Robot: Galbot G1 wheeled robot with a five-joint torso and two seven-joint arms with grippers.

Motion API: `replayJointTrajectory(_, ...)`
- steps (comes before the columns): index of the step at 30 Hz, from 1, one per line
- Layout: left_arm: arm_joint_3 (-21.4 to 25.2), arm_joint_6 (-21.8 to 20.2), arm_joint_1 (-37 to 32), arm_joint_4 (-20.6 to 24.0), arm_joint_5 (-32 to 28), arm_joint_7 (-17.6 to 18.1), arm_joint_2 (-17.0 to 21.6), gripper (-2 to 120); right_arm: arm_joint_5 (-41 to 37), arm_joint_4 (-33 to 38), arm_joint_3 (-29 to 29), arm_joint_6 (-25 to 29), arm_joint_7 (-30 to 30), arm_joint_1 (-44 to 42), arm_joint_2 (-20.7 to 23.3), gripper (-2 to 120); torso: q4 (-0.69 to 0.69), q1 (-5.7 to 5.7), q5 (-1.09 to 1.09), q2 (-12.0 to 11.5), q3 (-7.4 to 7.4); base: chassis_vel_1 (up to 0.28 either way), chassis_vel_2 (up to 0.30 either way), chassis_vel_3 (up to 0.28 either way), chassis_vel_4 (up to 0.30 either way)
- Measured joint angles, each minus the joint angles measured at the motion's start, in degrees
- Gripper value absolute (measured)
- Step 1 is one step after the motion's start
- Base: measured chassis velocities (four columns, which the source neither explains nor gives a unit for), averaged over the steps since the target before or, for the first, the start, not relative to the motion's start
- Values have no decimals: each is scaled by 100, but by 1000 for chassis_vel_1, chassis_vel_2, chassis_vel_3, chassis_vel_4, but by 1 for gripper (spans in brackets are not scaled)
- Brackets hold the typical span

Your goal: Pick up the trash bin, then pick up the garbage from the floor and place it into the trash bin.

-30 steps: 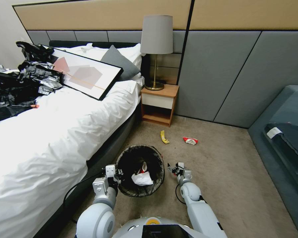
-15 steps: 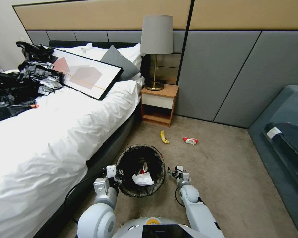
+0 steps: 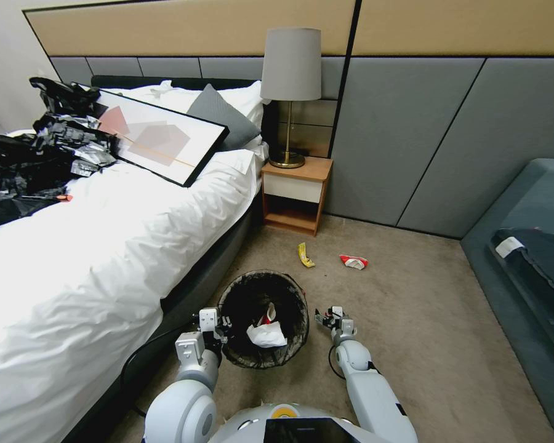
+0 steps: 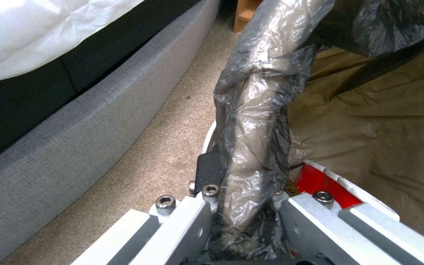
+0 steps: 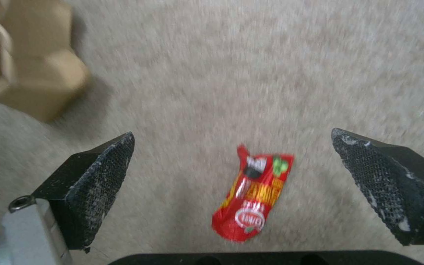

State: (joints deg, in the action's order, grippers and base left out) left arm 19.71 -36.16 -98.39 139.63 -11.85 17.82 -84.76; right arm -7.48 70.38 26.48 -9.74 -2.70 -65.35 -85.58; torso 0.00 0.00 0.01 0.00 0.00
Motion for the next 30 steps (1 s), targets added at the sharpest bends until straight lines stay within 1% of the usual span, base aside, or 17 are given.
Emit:
replayJointTrajectory(10,5,11,16,0,-3,-1,3,0,226,-570,124,165,0,172,-180,100,0,0,-1,0,0,0,0,0,0)
replayJointTrajectory(20,-7,14,12,-7,-5,0,5,0,326,-842,202,295,40,245,-197,100,0,0,0,0,0,0,0,0,0)
replayJointTrajectory(23,-15,15,7,-8,-2,1,0,0,336,-914,221,352,48,264,-187,96,0,0,0,0,0,0,0,0,0)
replayJointTrajectory(25,-32,17,6,-12,10,1,-5,0,340,-966,238,391,54,284,-176,88,0,0,0,0,0,0,0,0,0)
replayJointTrajectory(26,-32,17,6,-12,10,1,-5,0,340,-966,238,391,54,284,-176,88,0,0,0,0,0,0,0,0,0)
replayJointTrajectory(27,-36,17,5,-18,16,1,-7,0,351,-1001,244,417,64,293,-168,86,0,0,-1,0,0,0,0,0,0)
replayJointTrajectory(28,-39,19,4,-21,23,3,-8,0,363,-1040,252,443,78,299,-158,79,0,0,-1,0,0,0,0,0,0)
replayJointTrajectory(29,-42,20,4,-22,29,4,-8,0,369,-1076,257,474,94,306,-151,76,0,0,0,0,0,0,0,0,0)
replayJointTrajectory(30,-42,20,4,-22,29,4,-8,0,369,-1076,257,474,94,306,-151,76,0,0,0,0,0,0,0,0,0)
